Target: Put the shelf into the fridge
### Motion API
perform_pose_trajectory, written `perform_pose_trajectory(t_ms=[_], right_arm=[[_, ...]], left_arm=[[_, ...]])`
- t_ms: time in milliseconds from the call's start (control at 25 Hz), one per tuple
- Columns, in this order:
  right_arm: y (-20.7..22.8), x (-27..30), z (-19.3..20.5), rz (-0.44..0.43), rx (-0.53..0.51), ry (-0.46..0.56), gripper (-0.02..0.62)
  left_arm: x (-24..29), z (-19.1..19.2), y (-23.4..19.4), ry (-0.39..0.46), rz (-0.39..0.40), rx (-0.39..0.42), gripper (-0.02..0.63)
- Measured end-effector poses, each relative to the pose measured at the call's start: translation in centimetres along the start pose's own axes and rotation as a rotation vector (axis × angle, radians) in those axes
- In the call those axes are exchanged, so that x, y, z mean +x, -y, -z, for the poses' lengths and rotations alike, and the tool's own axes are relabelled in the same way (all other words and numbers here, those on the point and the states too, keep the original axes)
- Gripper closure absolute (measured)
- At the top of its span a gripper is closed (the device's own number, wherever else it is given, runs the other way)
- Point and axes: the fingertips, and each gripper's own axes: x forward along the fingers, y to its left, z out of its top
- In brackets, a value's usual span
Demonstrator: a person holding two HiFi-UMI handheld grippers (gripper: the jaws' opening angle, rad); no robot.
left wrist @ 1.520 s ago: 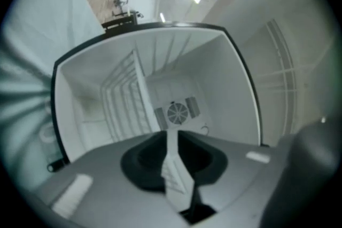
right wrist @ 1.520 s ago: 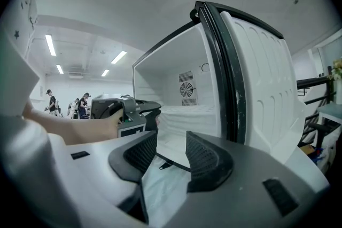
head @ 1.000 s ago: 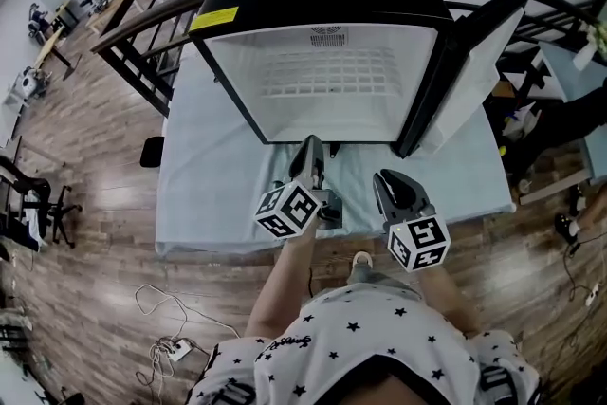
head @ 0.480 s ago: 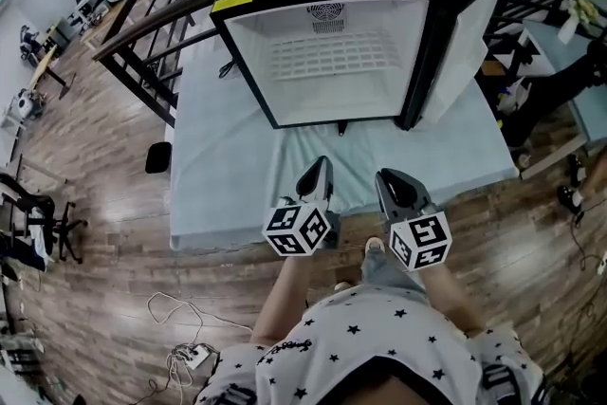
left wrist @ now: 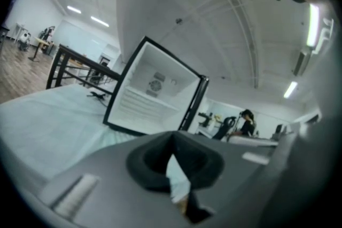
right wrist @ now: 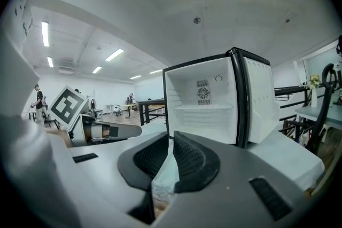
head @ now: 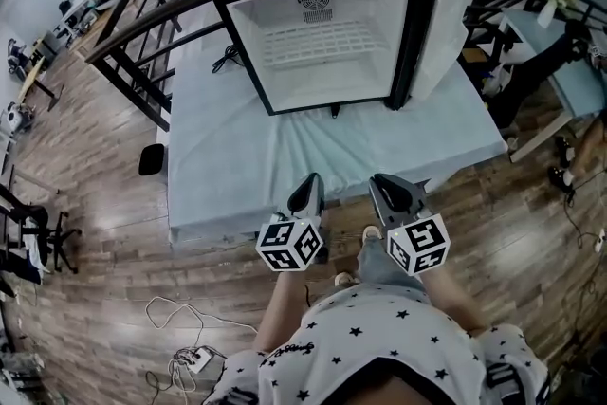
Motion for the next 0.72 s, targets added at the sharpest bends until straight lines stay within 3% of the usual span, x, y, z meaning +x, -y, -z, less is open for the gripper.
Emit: perform_pose_trajectory(t_ms=[320, 720], right_arm=[[-3.4, -1.6, 0.7, -0.045, -0.014, 0.012, 0.557], [-5.3, -1.8, 0.7, -0.103, -0.033, 0.007, 0.575]], left_arm=[[-3.8, 1.6, 0.4, -0.009, 0.005, 0.015, 0.603], [-4.5, 1.3, 0.6, -0.007, 0.017, 0.004, 0.603]])
